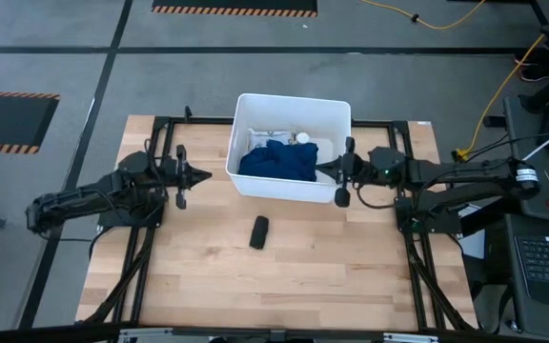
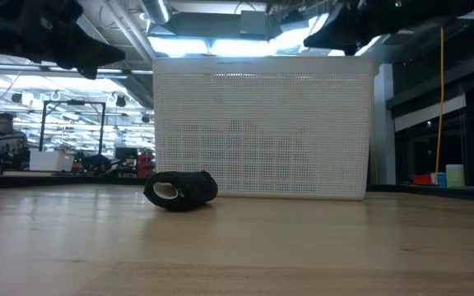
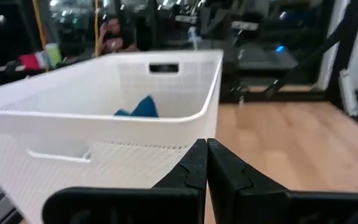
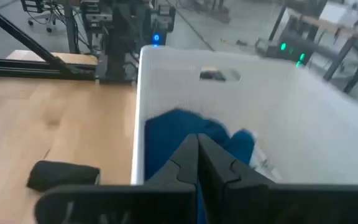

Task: Pick & place medical supplies in basket/bin
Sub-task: Put the black bandage into the white bin

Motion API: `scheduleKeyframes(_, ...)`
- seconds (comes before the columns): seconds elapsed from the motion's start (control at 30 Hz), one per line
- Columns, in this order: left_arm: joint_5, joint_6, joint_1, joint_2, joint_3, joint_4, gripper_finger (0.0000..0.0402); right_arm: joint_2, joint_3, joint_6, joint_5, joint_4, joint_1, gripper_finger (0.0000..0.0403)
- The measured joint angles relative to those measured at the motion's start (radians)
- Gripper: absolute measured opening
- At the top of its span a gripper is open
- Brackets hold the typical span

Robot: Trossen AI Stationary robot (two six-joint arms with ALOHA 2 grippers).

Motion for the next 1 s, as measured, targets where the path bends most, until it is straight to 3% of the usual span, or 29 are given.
scheduleKeyframes(0.27,-0.207,0.001,-0.157,0.185,0.132,-0.098,0.0002,0.0,-0.041,0.008,-0.001,0.068,0.062,0.0011)
scheduleKeyframes(0.53,-0.516,-0.023,-0.453,0.369,0.283,-0.189,0.0001,-0.001,-0.041,0.007,-0.001,0.015,0.167,0.0003)
scheduleKeyframes(0.77,-0.821,-0.252,-0.734,0.569,0.408,-0.33,0.0001,0.014,-0.041,0.06,0.057,-0.022,0.256,0.0006)
scheduleKeyframes(1.0,-0.9,-0.466,-0.901,0.804,0.584,-0.422,0.0001,0.084,-0.041,0.068,0.079,-0.024,0.309,0.0006)
